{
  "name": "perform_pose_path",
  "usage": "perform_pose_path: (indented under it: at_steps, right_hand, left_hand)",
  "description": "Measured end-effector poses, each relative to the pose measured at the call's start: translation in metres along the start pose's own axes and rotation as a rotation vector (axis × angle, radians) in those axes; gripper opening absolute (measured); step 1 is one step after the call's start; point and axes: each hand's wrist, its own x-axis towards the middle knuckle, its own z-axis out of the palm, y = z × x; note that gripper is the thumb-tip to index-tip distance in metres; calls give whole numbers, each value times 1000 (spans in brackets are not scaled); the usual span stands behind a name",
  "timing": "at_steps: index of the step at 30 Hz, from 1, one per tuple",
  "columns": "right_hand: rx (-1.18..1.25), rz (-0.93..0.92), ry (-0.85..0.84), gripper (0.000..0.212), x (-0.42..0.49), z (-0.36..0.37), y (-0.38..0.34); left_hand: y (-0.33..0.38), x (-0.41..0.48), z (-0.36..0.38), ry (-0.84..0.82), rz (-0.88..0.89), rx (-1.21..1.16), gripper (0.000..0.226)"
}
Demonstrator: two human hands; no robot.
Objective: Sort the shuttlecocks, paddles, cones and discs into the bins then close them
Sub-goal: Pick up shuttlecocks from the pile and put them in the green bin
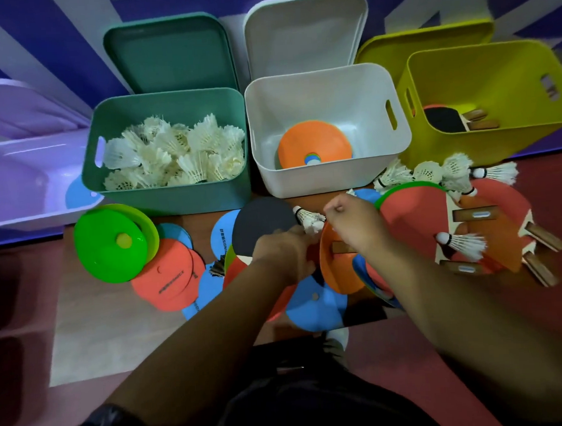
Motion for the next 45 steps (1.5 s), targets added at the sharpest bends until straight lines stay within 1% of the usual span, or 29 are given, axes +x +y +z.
perform_pose_path:
  at_steps: [2,5,8,11,13,15,17,18,19,22,25,27,29,31,33,36,37,40,43,45]
  right_hand:
    - [-34,-29,-27,12,4,5,4]
    - [-199,-141,-25,10,10,12,11]
    - [-336,-255,19,10,16,12,6]
    - [-594,-371,-10,12,26,12,1]
    - [-720,-390,-91,21,34,13,-3]
    - [-766,-366,-207,36,41,16,-6]
    - [-785,-304,-292,50,47,19,-11]
    - [-794,-270,-322,53,49,20,-12]
    - [-806,-249,-336,51,50,22,-13]
    - [-801,-191,-311,33,52,28,-12]
    - [-747,-108,-318,32,54,31,-10]
    - [-730,-38,-341,42,57,33,-8]
    - [-738,13,-354,57,61,36,-8]
    - [-756,38,-363,61,64,38,-11]
    - [-750,72,-372,56,67,39,-12]
    - [-722,100,-316,29,70,39,-10]
    - [-717,87,-283,24,70,37,-9]
    - [-741,38,-239,22,68,30,-8]
    - [-733,20,-294,19,70,26,-2]
    - [-708,16,-335,25,74,27,3]
  left_hand:
    - [-4,-1,5,15,-50,37,50]
    - [-9,-4,9,86,-118,43,35]
    - [-7,-5,10,142,-148,43,32]
    - [-3,-3,12,145,-158,69,30]
    - [-1,-1,15,113,-142,97,31]
    - [0,3,15,67,-138,102,35]
    - [0,7,15,38,-134,87,45]
    - [-1,8,15,27,-129,76,50]
    - [-1,9,14,19,-125,64,52]
    - [-3,13,14,9,-124,30,55]
    - [-7,19,16,-8,-148,-22,60]
    - [-7,22,16,-34,-178,-74,55]
    - [-3,23,14,-27,-187,-70,44]
    - [1,24,11,-4,-180,-56,37]
    - [5,25,9,15,-189,-85,38]
    - [4,27,12,45,-207,-193,40]
    - [3,26,13,63,-220,-228,38]
    - [-3,23,22,137,-200,-325,35]
    - [-2,12,23,254,-153,-493,31]
    - [0,5,21,361,-143,-577,31]
